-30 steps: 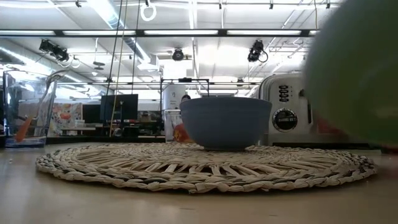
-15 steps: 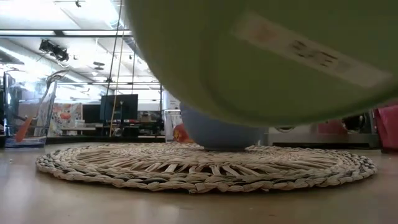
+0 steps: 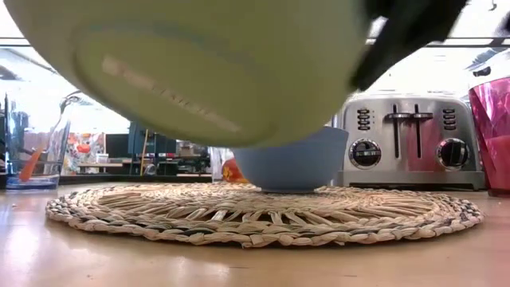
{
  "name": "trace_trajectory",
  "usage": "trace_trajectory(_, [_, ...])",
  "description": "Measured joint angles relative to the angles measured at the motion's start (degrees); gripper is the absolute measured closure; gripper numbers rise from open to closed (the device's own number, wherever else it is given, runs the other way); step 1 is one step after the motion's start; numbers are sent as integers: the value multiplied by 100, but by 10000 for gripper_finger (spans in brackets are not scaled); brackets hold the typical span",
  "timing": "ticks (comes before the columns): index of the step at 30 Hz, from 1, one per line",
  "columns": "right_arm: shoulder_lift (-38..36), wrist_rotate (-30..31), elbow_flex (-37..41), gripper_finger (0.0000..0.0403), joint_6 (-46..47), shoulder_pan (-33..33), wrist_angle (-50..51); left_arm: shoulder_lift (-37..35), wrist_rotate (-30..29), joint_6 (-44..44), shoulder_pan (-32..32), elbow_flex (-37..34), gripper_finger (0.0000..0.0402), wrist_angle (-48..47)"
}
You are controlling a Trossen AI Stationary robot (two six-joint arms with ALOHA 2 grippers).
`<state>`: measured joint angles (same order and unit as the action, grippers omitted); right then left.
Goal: Arrange a breakfast setting
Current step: Put the light blue plate on the brown table mat to the bottom left of the blue bowl
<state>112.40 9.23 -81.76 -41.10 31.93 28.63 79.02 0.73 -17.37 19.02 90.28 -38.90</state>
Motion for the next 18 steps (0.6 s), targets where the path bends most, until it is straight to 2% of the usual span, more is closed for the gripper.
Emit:
trace_trajectory(7, [264, -167, 60, 390, -395, -289, -487, 6, -13, -44, -1, 0, 264, 104])
trace_trajectory(18, [565, 32, 55, 390, -218, -500, -631, 7, -114, -181, 1, -2, 264, 173])
